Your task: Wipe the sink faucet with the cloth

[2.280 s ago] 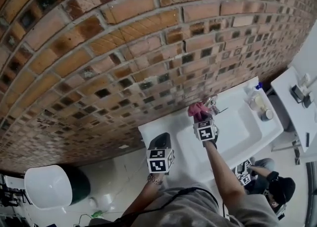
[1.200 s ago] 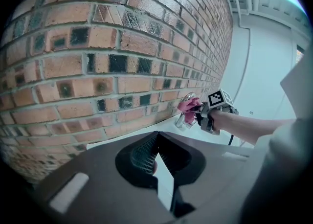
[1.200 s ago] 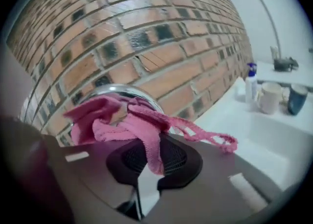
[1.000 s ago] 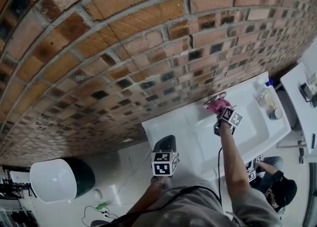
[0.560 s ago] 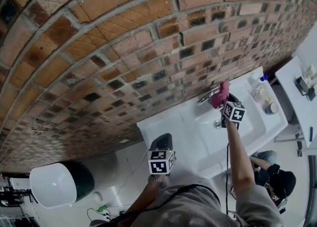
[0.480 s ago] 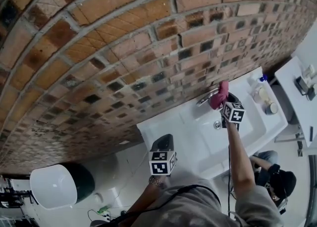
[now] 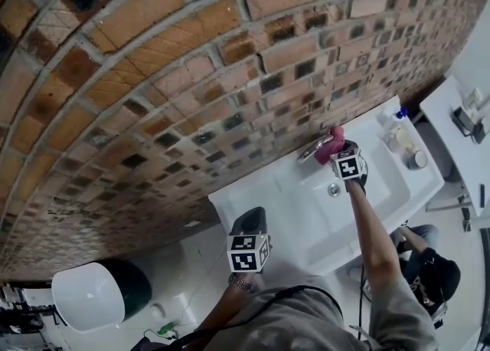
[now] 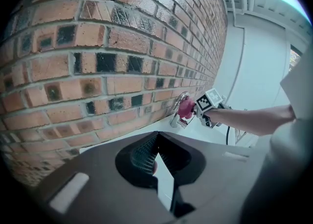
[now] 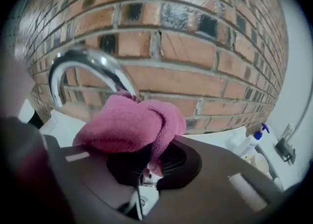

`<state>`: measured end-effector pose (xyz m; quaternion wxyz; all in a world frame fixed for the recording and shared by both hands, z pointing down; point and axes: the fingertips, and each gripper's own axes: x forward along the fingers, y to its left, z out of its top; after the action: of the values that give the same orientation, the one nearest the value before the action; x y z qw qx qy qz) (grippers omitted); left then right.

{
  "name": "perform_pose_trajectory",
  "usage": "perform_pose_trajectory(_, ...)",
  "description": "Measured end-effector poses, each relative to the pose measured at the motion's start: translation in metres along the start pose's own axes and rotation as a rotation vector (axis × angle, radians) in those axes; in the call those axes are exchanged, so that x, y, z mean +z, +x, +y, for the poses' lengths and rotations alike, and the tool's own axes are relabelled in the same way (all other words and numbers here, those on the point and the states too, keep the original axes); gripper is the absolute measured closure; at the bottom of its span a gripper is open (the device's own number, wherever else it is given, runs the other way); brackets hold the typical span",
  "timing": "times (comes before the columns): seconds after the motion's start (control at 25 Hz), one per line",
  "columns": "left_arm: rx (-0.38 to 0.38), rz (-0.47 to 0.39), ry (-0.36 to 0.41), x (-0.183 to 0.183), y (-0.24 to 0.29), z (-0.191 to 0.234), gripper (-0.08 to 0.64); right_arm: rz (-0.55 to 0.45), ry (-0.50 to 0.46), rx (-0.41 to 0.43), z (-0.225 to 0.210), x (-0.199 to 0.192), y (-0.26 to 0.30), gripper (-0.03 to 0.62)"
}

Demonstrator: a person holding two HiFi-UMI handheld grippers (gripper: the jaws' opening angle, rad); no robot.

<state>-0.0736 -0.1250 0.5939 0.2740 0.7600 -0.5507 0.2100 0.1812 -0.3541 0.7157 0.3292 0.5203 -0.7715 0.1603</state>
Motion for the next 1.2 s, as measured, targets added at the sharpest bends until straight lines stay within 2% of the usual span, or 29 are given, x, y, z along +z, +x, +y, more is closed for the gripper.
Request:
perform_pose_trajectory(0.12,0.009,-0.004,0.001,0.001,-0.001,0.004,0.546,0.115,-0.077,0.003,0.007,-0.025,0.015,0.563)
perform_pose_trajectory(0.2,0.011,-0.004,-0.006,0.001,0.001,0.006,0.546,0.110,-0.083,-0.004,0.010,-0.026,0.017,0.565)
perform_pose_trajectory(0.28,0.005,-0.003,-0.006,0.001,0.004,0.005,0.546,0.097,-0.077,0.029,0.019,-0.029,0.014,0.565)
perform_pose_trajectory(0.4,-0.010,0.002,0.002,-0.001,0.004,-0.003,0.546,0.149,-0.008,0.102,0.035,-0.065,0.003,0.565)
perform_pose_trajectory(0.48,-0.015,0.003,-0.001,-0.003,0.003,-0.005,0.546,0.148,0.045,0.105,0.031,-0.082,-0.010,0.565)
perform_pose_trajectory(0.6,0.003,0.002,-0.016,-0.005,0.000,0.002,0.546,0.123,0.105,0.111,0.021,-0.087,-0.022,0.563)
perform_pose_trajectory(0.68,0.018,0.007,-0.025,-0.008,-0.002,0.009,0.546,0.135,0.138,0.058,0.004,-0.094,-0.030,0.563)
perform_pose_trajectory(0.84,0.038,-0.001,-0.042,-0.009,-0.006,0.017,0.546,0.090,0.200,-0.166,-0.052,-0.090,-0.049,0.563)
perform_pose_trajectory(0.92,0.054,-0.006,-0.051,-0.008,-0.007,0.024,0.546,0.135,0.220,-0.228,-0.071,-0.101,-0.043,0.564)
perform_pose_trajectory(0.96,0.060,-0.006,-0.054,-0.009,-0.008,0.026,0.546,0.176,0.234,-0.228,-0.074,-0.113,-0.037,0.564)
perform_pose_trajectory(1.04,0.061,0.000,-0.055,-0.011,-0.008,0.025,0.546,0.227,0.222,-0.170,-0.060,-0.130,-0.024,0.564)
perform_pose_trajectory(1.12,0.057,0.003,-0.052,-0.011,-0.007,0.024,0.546,0.222,0.133,-0.125,-0.037,-0.127,-0.014,0.564)
perform_pose_trajectory(1.2,0.055,0.002,-0.054,-0.009,-0.004,0.023,0.546,0.226,0.093,-0.089,-0.011,-0.127,-0.005,0.564)
